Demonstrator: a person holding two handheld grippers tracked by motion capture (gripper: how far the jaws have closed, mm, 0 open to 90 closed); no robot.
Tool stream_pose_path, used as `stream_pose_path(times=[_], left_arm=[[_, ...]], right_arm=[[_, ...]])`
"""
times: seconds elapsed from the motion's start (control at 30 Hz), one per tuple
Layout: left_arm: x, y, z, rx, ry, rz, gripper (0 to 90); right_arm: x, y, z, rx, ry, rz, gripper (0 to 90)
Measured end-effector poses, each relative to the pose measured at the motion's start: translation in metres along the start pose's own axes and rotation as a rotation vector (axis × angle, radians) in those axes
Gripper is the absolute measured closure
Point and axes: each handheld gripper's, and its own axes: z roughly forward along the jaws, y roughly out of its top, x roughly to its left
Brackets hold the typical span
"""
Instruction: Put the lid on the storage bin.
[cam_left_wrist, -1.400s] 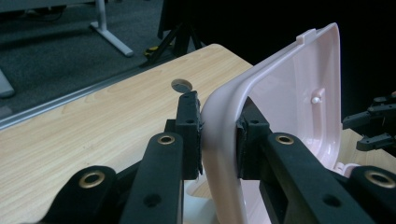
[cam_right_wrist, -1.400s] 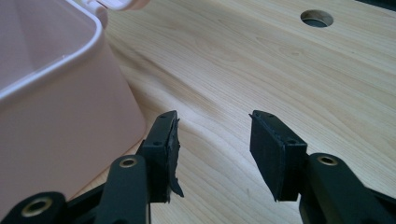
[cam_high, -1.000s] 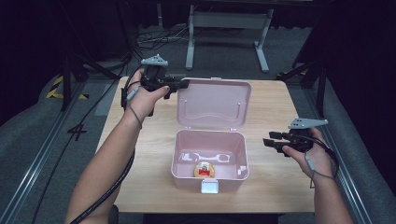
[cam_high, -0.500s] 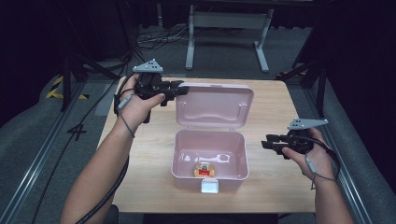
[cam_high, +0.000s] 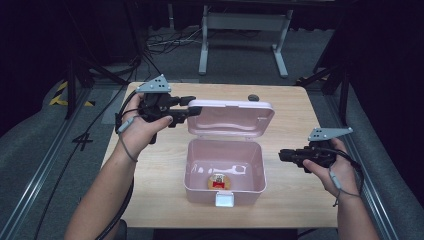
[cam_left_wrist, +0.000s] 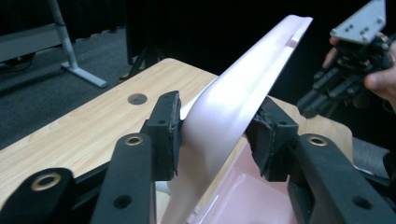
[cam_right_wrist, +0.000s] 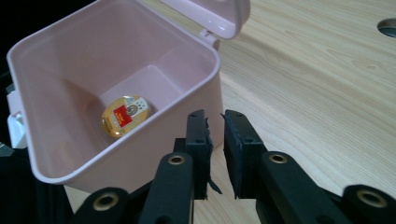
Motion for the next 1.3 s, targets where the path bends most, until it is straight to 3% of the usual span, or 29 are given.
stream_pose_path(times=[0.23, 0.37, 0.5, 0.7, 0.87, 1.03, 1.3], left_arm=[[-0.011, -0.007, -0.005, -0.004, -0.008, 0.048, 53.9], [-0.016, -0.01, -0.008, -0.011, -0.012, 0.061, 51.9], [-0.02, -0.013, -0.009, -0.015, -0.026, 0.049, 45.4], [-0.029, -0.019, -0.007, 0.032, -0.056, 0.053, 41.7], [-0.033, -0.024, -0.009, 0.04, -0.061, 0.089, 40.8], [-0.04, -0.028, -0.011, 0.057, -0.063, 0.131, 39.7], [-0.043, -0.032, -0.011, 0.08, -0.069, 0.138, 35.8]], right_arm=[[0.009, 0.004, 0.0, -0.02, 0.053, -0.017, 84.6], [0.015, 0.007, -0.001, -0.03, 0.066, -0.029, 85.7], [0.019, 0.009, -0.001, -0.035, 0.074, -0.039, 86.2], [0.025, 0.011, -0.002, -0.041, 0.098, -0.048, 87.2], [0.029, 0.012, -0.002, -0.062, 0.11, -0.056, 90.0], [0.034, 0.014, -0.002, -0.103, 0.172, -0.059, 90.0], [0.043, 0.017, 0.003, -0.11, 0.205, -0.09, 90.0]])
